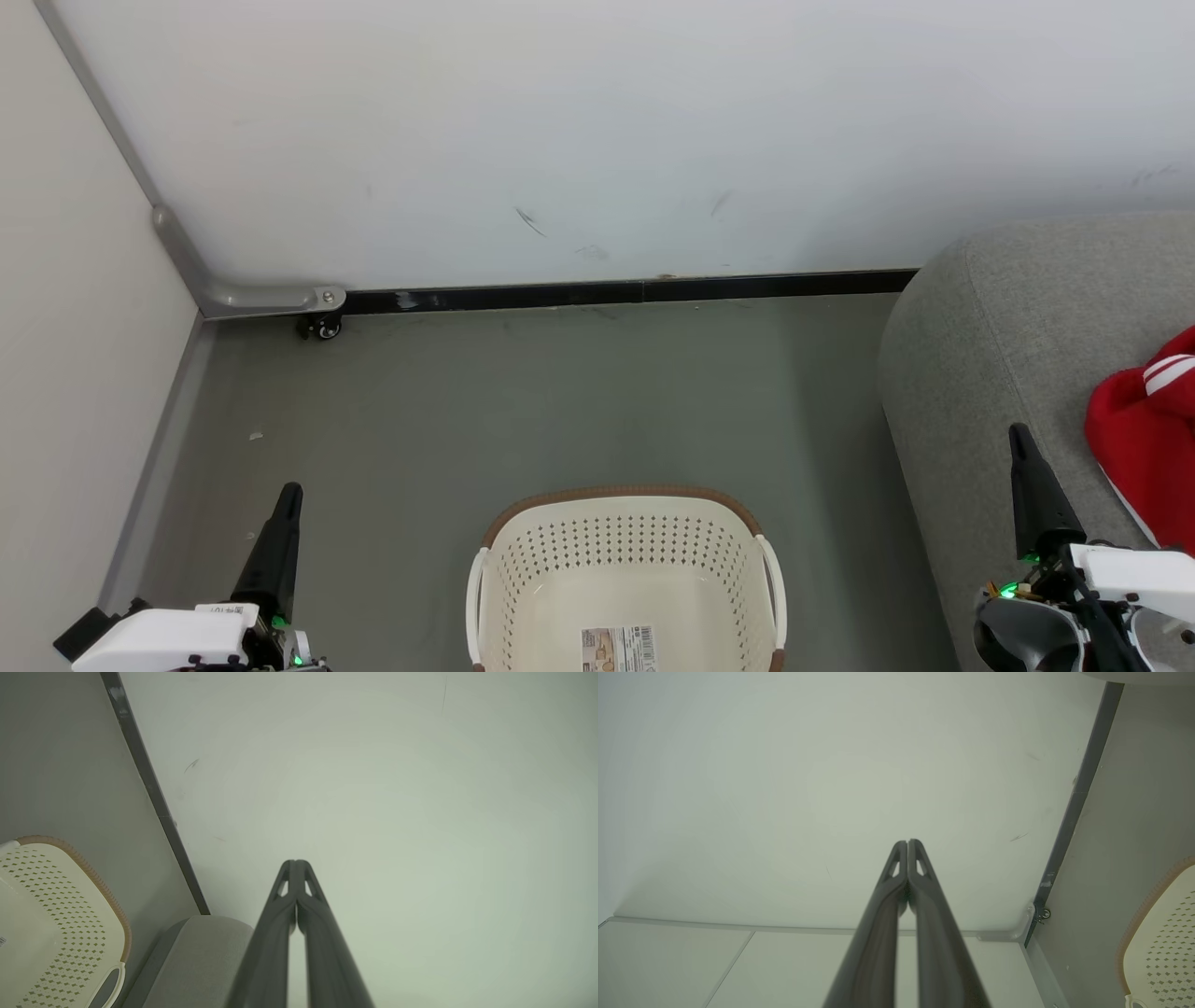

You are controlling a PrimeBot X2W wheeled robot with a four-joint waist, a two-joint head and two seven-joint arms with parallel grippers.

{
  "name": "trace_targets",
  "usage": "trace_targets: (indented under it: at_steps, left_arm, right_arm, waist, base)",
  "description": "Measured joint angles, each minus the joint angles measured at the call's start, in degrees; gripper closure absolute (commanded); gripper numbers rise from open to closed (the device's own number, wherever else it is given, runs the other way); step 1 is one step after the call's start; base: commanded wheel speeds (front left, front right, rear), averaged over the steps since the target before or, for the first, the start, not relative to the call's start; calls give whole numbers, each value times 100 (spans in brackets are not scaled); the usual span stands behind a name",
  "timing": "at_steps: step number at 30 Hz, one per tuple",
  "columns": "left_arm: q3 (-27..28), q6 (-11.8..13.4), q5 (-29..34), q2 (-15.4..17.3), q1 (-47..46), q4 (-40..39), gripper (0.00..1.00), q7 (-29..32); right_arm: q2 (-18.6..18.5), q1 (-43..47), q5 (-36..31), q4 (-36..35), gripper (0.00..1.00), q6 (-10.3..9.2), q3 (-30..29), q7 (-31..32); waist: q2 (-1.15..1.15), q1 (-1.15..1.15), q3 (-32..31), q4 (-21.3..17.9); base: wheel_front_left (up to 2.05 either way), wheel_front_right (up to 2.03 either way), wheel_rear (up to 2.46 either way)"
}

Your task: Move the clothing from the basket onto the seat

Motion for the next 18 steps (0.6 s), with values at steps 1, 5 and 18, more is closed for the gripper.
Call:
trace_targets:
  at_steps: [1,5,18]
  left_arm:
    - [1,0,0,0,0,4,100,0]
    - [2,0,0,0,0,15,100,0]
    - [7,-44,0,-1,-2,55,100,0]
  right_arm:
    - [0,0,0,0,100,0,0,0]
    - [0,-1,0,2,100,0,-1,0]
    - [0,-57,0,20,100,0,-8,32]
  waist:
    - [0,0,0,0]
    - [0,0,0,0]
    - [0,0,-1,0]
  base:
    - [0,0,0]
    - [0,0,0]
    - [0,0,0]
